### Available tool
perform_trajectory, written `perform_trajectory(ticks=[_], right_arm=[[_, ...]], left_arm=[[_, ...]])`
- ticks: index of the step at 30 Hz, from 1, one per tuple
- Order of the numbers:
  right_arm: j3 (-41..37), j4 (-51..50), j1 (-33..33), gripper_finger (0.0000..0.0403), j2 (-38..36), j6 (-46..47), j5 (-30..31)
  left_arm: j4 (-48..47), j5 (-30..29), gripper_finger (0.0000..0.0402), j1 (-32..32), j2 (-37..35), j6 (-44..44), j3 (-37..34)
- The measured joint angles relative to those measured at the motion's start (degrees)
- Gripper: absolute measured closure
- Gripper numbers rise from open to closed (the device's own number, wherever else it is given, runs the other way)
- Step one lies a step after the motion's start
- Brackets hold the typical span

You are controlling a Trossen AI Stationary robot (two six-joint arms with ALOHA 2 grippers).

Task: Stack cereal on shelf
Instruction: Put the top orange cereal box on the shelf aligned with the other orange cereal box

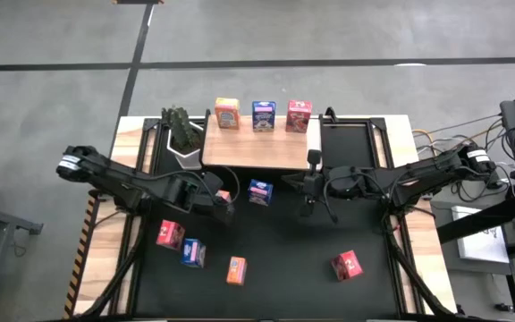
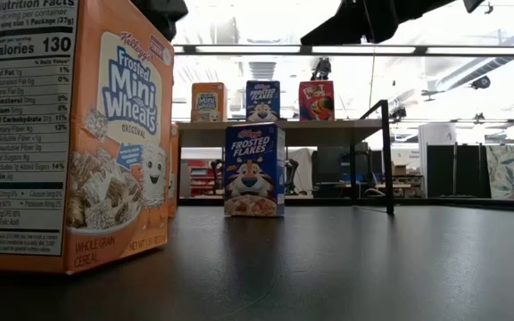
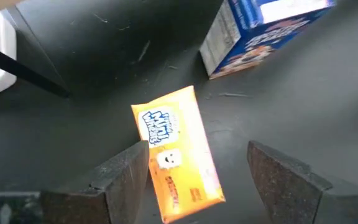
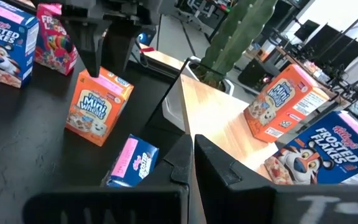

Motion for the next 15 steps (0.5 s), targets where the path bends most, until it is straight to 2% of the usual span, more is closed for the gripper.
perform_trajectory(ticks=[6,15], right_arm=[[0.00,-0.44,0.00,0.0394,0.00,0.65,0.02],[0.00,-0.70,0.00,0.0394,0.00,1.39,0.02]], left_arm=[[-1.22,-1.91,0.0150,0.04,3.20,0.39,0.00],[-2.15,-2.88,0.0190,0.02,5.84,0.37,-0.02]])
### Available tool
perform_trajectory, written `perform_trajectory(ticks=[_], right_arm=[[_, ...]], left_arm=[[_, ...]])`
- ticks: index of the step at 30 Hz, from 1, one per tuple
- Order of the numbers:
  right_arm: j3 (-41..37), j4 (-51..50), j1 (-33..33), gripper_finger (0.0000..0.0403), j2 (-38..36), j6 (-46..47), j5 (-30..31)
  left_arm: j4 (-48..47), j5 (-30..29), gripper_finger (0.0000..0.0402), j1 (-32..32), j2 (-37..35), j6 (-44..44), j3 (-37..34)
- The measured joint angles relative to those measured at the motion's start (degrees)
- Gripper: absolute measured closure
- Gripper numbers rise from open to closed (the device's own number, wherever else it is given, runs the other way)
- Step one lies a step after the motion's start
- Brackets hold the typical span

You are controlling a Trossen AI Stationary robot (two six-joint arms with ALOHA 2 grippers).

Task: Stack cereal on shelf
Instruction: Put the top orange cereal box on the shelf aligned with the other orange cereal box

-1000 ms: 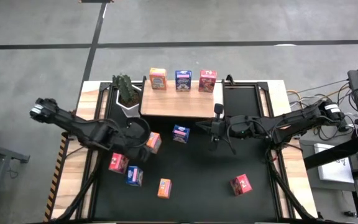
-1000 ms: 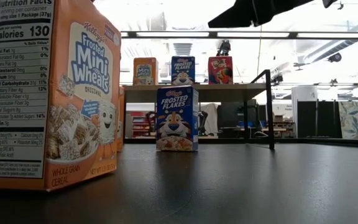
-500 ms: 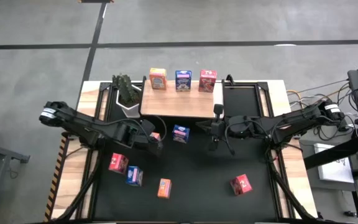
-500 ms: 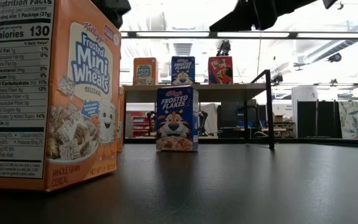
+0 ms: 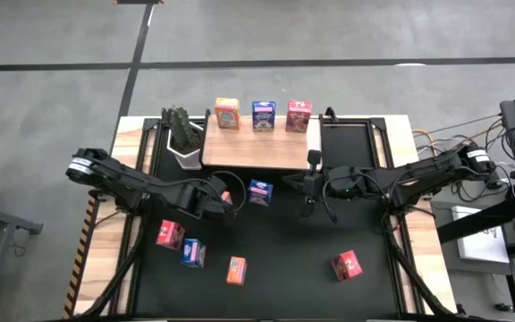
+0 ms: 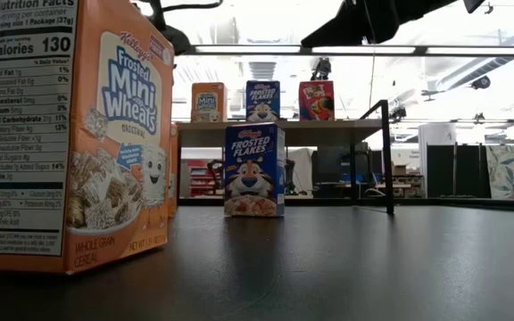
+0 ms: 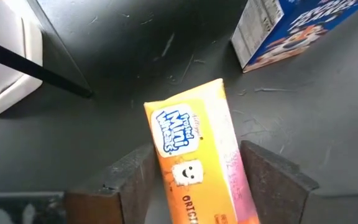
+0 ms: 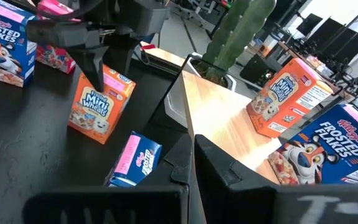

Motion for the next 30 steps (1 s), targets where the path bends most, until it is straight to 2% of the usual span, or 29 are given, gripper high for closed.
perform_trajectory(ticks=[9,13,16,22,26,30], right_arm=[[0.00,-0.48,0.00,0.0394,0.00,0.60,0.00],[0.00,-0.75,0.00,0.0394,0.00,1.45,0.00],[0.00,-1.08,-0.01,0.0394,0.00,1.99,0.00],[0.00,-1.99,0.00,0.0394,0.00,3.35,0.00],[-0.02,-2.72,0.00,0.0394,0.00,4.40,0.00],[-0.02,-2.74,0.10,0.0394,0.00,4.86,-0.04]], left_arm=[[0.01,0.26,0.0244,0.00,-0.45,0.52,-0.02],[-0.20,1.53,0.0256,0.00,-0.63,6.11,1.51],[-0.52,3.44,0.0258,-0.04,-0.74,16.45,5.97],[-4.51,8.88,0.0259,-0.04,-0.81,45.14,18.15],[-8.50,8.99,0.0259,0.98,-0.83,62.31,24.74],[-11.25,6.67,0.0259,4.65,-0.83,72.61,29.38]])
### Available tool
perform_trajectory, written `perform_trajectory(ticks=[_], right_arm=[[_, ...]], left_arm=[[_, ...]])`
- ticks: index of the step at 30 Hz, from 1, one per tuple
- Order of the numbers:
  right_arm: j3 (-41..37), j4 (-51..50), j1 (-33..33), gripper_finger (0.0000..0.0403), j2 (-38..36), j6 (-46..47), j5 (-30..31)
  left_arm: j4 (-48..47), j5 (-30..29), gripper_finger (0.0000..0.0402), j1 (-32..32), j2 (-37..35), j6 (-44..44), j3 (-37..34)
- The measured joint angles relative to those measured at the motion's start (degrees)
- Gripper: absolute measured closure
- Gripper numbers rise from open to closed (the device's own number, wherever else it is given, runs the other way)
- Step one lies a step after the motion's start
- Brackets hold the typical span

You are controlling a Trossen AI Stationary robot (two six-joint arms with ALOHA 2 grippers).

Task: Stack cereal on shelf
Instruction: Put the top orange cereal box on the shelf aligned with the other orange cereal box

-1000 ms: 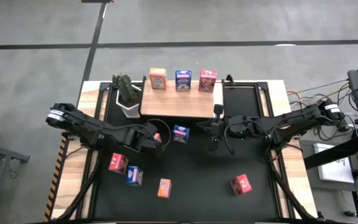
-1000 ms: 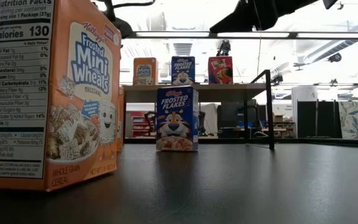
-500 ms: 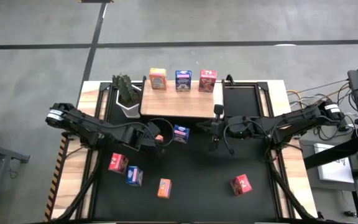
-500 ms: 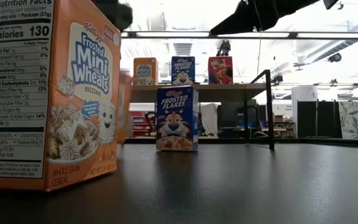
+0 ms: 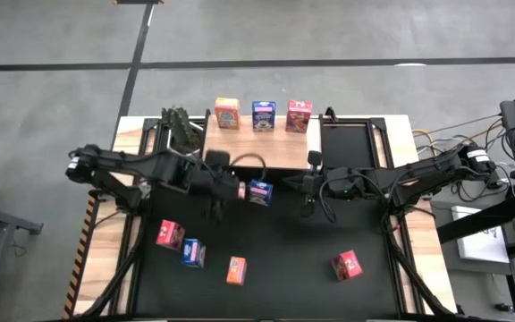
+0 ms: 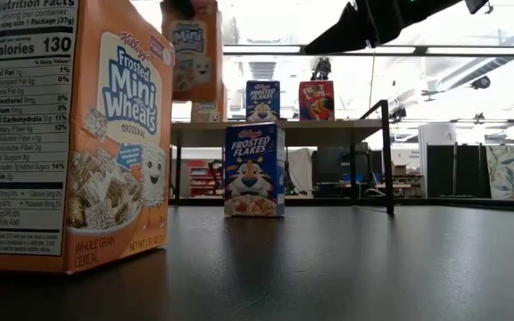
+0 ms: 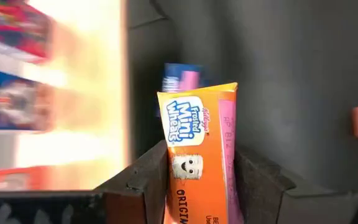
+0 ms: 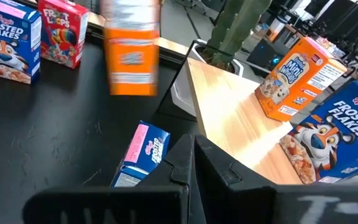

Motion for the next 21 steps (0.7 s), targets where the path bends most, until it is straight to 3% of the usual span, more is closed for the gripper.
perform_trajectory(ticks=[7,13,21], right_arm=[[0.00,-1.28,0.01,0.0394,0.02,1.49,-0.14],[0.00,-2.24,0.01,0.0394,0.02,2.76,-0.16],[0.00,-2.78,0.01,0.0394,0.02,4.10,-1.56]], left_arm=[[-1.19,0.06,0.0259,10.68,-0.04,12.37,3.73],[0.01,12.14,0.0259,21.57,-0.04,17.73,4.35],[0.31,19.37,0.0259,32.71,0.02,20.41,4.32]])
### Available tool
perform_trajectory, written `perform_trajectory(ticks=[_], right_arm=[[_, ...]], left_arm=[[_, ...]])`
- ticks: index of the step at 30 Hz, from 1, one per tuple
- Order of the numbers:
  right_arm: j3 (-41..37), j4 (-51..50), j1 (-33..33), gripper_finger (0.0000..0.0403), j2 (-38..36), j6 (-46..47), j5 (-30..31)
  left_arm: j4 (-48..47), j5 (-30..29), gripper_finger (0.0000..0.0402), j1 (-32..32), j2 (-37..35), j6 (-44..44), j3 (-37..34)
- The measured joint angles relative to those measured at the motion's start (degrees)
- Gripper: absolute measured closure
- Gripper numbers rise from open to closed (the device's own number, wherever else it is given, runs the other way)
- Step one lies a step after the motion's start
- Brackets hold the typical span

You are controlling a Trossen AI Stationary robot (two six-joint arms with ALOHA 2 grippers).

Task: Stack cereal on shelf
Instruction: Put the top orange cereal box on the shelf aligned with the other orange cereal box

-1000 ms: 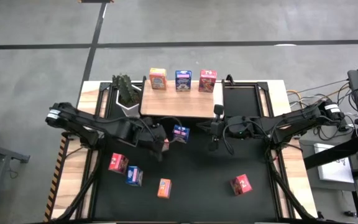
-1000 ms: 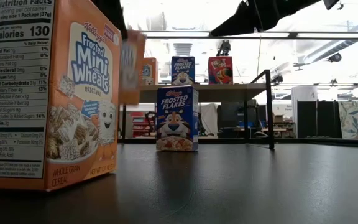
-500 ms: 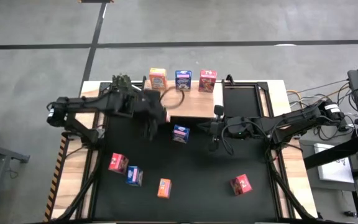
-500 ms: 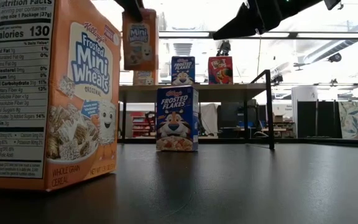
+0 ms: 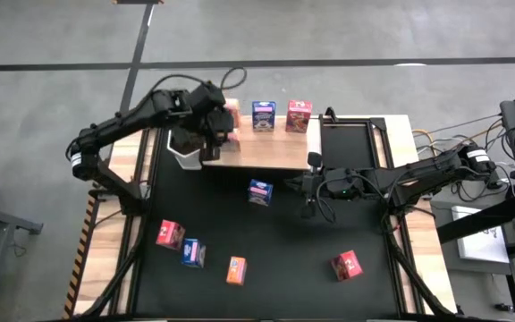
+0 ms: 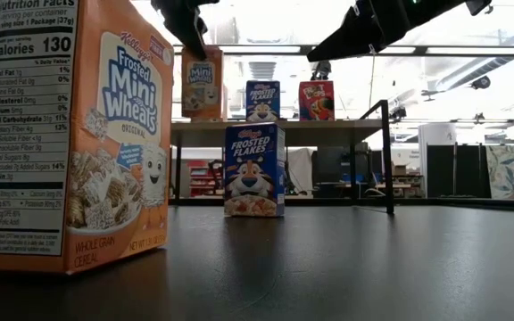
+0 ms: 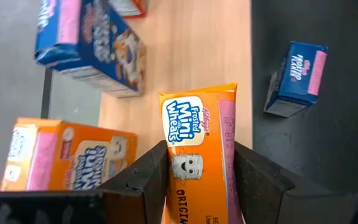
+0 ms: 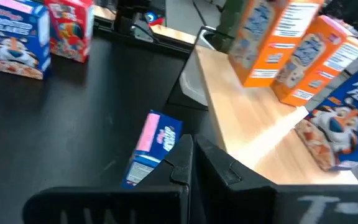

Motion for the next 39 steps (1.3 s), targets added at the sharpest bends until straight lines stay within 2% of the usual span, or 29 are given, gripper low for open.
perform_trajectory(ticks=[6,17,25,34,37,39], right_arm=[[0.00,0.00,0.02,0.0394,0.00,0.00,-0.13],[0.00,-0.04,0.02,0.0394,0.02,0.37,-0.13],[0.00,0.00,0.02,0.0394,0.02,0.07,-0.05],[0.00,0.02,0.00,0.0394,0.02,-0.67,0.09],[0.00,0.02,0.00,0.0394,0.02,-0.70,0.09],[0.00,0.00,0.00,0.0394,0.02,-0.68,0.09]], left_arm=[[0.23,1.35,0.0256,2.68,0.09,1.12,-0.21],[1.62,1.20,0.0214,2.96,0.13,1.80,-2.28],[1.81,0.29,0.0205,2.94,0.10,2.13,-0.81],[1.39,0.30,0.0208,1.35,-0.02,-1.08,4.13],[2.57,-0.50,0.0230,0.34,-0.09,-2.00,3.55],[2.76,-5.11,0.0256,-0.25,-0.09,-2.05,2.33]])
